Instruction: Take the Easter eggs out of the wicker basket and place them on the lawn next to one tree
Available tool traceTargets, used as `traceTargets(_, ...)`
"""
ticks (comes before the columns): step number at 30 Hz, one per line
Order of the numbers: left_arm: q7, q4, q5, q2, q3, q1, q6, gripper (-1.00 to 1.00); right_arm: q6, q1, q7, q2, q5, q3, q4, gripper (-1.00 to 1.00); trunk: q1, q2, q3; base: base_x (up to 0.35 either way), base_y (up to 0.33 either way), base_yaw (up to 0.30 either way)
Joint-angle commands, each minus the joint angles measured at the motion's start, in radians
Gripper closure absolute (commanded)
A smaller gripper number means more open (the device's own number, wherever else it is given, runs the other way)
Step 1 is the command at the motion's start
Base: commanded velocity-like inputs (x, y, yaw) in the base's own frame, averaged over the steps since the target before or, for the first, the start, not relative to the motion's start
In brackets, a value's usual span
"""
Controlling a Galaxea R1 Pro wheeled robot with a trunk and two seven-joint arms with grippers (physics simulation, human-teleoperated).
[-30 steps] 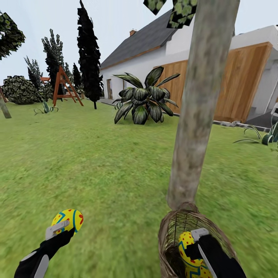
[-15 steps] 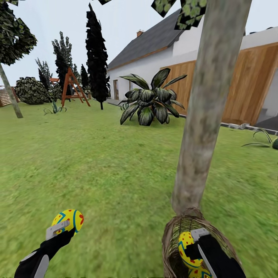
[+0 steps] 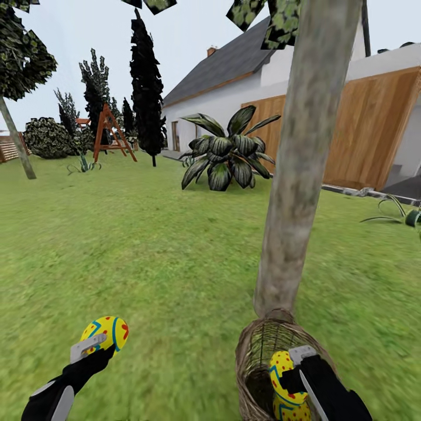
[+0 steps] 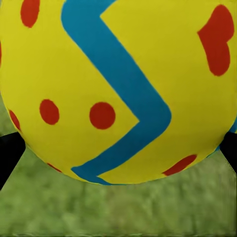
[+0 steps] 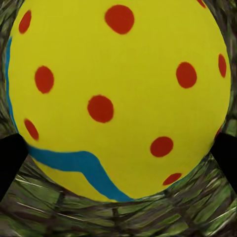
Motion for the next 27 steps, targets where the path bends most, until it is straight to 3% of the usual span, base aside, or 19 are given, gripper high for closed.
traceTargets(1,-0.001,-0.002,0.006,0.0,0.001,0.0,0.007,1.0,0.004,0.0,0.009,-0.001,0.011,0.002,-0.001,1.0,-0.004,0.007,0.002,-0.178,-0.244,0.0)
traceTargets(19,-0.002,-0.002,0.006,-0.002,-0.003,0.0,0.007,1.0,0.004,0.0,0.009,-0.001,0.011,0.002,-0.001,1.0,-0.073,0.133,0.059,-0.179,-0.247,0.215)
traceTargets(27,-0.001,-0.002,0.004,-0.002,-0.003,0.0,0.007,1.0,0.004,0.0,0.009,0.0,0.012,0.002,0.0,1.0,-0.104,0.189,0.084,-0.024,-0.239,0.289)
